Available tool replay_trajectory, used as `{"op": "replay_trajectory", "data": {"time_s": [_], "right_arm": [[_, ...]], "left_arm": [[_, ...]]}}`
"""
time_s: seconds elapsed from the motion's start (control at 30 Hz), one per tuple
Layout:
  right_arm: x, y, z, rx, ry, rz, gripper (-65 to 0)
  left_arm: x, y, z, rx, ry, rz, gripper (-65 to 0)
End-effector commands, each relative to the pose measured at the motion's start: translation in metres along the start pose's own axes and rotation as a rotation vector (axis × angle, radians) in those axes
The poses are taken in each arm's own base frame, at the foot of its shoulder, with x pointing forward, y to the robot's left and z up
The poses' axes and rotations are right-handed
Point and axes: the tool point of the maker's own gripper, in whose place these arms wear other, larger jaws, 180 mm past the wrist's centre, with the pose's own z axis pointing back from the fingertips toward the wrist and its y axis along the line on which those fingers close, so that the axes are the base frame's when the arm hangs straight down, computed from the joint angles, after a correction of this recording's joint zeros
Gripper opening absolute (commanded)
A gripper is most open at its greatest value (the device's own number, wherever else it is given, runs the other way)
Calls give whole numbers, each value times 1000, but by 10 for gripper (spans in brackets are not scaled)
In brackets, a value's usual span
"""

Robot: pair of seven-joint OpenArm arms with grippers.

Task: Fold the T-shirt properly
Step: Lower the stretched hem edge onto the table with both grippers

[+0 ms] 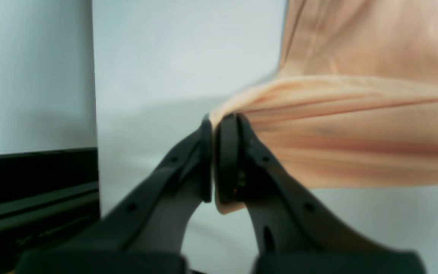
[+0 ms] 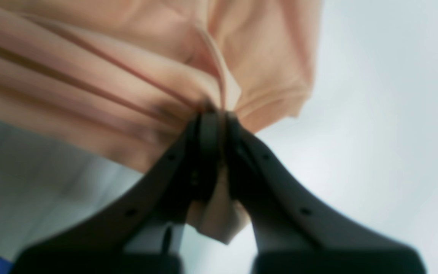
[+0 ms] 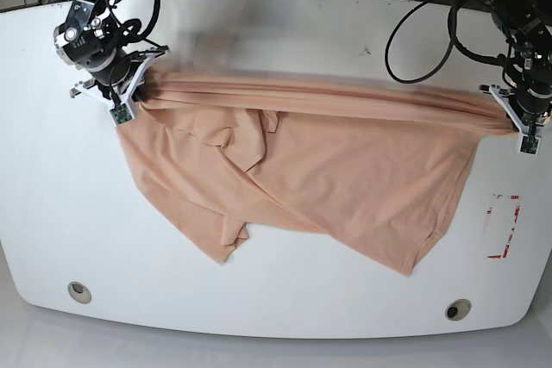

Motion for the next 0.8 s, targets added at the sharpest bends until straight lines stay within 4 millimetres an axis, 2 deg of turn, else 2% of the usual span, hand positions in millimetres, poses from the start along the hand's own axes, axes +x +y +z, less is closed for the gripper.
{"op": "replay_trajectory", "data": {"time_s": [0.0, 0.13, 0.33, 0.47, 0.6, 0.77], "right_arm": [[0, -3, 5, -26, -3, -1, -650], [-9, 5, 4, -9, 15, -16, -650], [-20, 12, 4, 7, 38, -27, -650], [-28, 15, 5, 14, 58, -28, -650], [-37, 19, 6, 24, 80, -32, -650], [-39, 20, 6, 26, 84, -33, -650]], "left_arm": [[22, 9, 0, 32, -50, -21, -650], [51, 0, -4, 6, -122, -48, -650], [54, -4, -7, -5, -125, -57, -650], [37, -1, -6, 2, -88, -50, -650], [13, 13, -2, 28, -35, -55, -650], [-9, 17, 1, 39, 12, -46, -650]]}}
